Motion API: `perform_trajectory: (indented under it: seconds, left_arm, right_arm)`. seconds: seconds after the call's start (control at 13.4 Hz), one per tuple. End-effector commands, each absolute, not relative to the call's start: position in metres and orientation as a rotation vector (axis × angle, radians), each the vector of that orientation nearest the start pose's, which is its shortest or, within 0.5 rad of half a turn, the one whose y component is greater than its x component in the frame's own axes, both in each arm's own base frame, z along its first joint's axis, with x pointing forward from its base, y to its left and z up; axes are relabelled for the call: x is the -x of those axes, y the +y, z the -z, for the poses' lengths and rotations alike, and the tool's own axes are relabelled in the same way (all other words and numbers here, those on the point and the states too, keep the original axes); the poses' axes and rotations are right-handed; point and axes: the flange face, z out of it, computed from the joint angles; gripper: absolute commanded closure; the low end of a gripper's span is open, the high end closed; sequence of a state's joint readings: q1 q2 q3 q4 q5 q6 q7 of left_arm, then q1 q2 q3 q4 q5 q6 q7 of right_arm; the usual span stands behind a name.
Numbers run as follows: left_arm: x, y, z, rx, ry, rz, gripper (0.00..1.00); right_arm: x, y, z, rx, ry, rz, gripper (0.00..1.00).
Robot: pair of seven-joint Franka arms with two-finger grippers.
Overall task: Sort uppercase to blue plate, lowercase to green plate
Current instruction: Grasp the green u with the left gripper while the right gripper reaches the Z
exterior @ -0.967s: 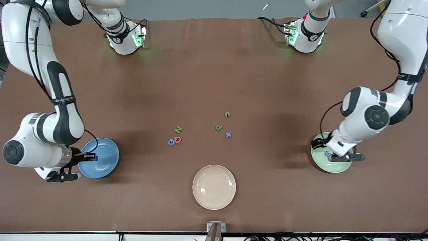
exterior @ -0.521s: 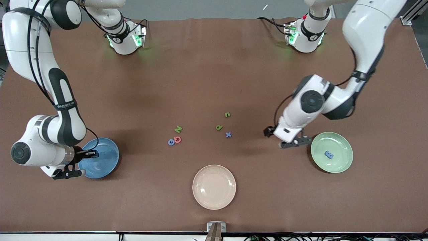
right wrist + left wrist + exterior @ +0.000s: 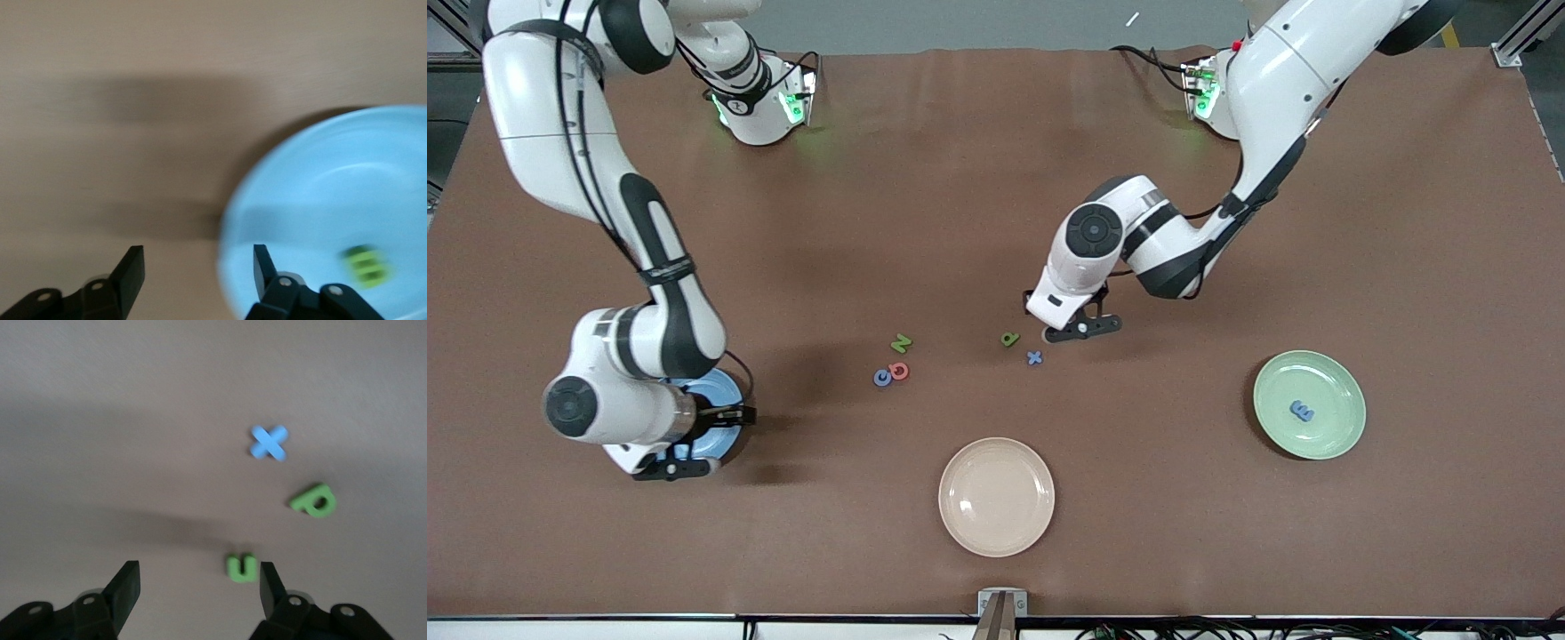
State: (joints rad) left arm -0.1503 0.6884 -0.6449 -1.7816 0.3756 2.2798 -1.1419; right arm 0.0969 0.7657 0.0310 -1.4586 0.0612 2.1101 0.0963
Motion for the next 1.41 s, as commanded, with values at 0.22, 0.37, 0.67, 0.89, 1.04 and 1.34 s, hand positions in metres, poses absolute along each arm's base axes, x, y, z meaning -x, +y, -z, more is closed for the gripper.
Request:
perform_trajectory:
  seconds: [0.22,0.37,0.67,0.89,1.04,1.34]
  left_arm:
    - [-0.477,-0.468,-0.186,3.133,-0.507,-0.101,0.30]
    - [-0.474,-0.471,-0.176,3.134,-0.537,-0.104,0.35]
    - [-0.471,-0.471,-0.172,3.130,-0.539,-0.111,0.49]
    - [-0.471,-0.469,-0.174,3.110,-0.579,-0.111,0.95]
    - [-0.481,-0.459,-0.181,3.095,-0.629,-0.102,1.00]
    - [-0.523,-0.427,-0.236,3.097,-0.714,0.017,1.00]
  right_arm:
    - [-0.665,0.228,-0.223,3.079,0.417,-0.230,0.23]
    - [-0.654,0.256,-0.221,3.073,0.504,-0.243,0.23]
    - [-0.614,0.281,-0.209,3.021,0.522,-0.377,0.23]
    - [-0.589,0.277,-0.201,2.982,0.572,-0.452,0.22]
    - [-0.576,0.273,-0.194,2.941,0.626,-0.464,0.23]
    - [-0.563,0.306,-0.191,2.857,0.702,-0.449,0.23]
